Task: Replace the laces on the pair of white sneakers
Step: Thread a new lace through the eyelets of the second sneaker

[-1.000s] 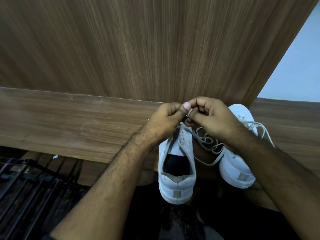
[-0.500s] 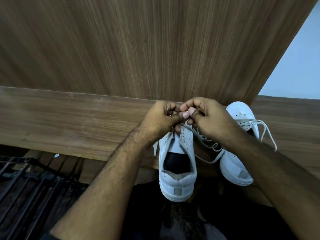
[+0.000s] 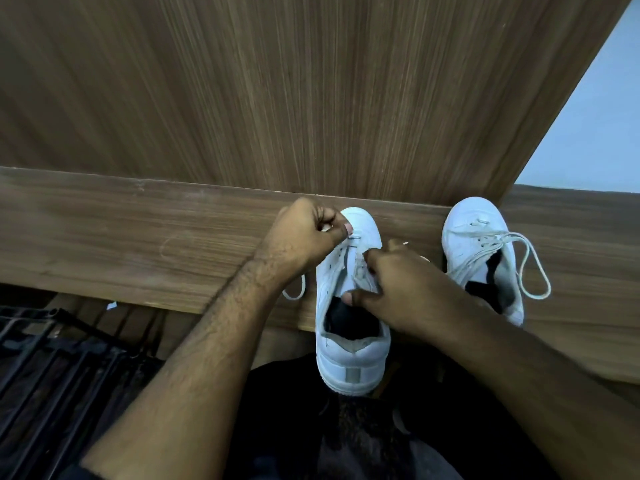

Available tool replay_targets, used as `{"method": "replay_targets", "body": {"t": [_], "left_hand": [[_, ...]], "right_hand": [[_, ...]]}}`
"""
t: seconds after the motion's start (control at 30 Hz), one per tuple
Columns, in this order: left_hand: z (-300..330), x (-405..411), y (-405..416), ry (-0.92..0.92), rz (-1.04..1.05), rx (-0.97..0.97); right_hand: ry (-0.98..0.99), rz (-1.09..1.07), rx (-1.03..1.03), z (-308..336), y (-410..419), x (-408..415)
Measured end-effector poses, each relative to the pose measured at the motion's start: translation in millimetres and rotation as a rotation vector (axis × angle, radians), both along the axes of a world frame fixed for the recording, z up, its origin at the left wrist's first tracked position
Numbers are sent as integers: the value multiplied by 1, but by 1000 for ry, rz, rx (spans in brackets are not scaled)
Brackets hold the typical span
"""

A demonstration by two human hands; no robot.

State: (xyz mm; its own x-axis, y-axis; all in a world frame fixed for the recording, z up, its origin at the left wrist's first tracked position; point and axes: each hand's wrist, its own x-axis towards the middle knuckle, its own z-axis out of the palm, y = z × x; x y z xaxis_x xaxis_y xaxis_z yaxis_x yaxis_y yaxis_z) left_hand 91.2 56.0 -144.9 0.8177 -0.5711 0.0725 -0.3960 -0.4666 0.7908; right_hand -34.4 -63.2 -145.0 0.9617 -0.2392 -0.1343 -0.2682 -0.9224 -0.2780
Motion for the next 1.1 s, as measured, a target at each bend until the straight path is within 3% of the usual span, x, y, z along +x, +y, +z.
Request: {"method": "replay_targets", "body": {"t": [0.13, 0.23, 0.57, 0.8, 1.0, 1.1], "left_hand": [[1, -4, -3, -43, 11, 73], [-1, -6, -6, -60, 32, 131], [-20, -13, -29, 6, 176, 176], [-23, -18, -36, 131, 284, 124], [-26, -18, -37, 107, 269, 130], [-27, -19, -36, 200, 258, 75]], "right_hand": [[-139, -133, -80, -2, 10, 7], [-171, -229, 0, -1, 2, 11], [-184, -480, 798, -6, -23, 12], [-97, -486, 909, -2, -28, 12], [-94, -475, 900, -2, -29, 11], [-91, -460, 915, -1, -30, 10]]}}
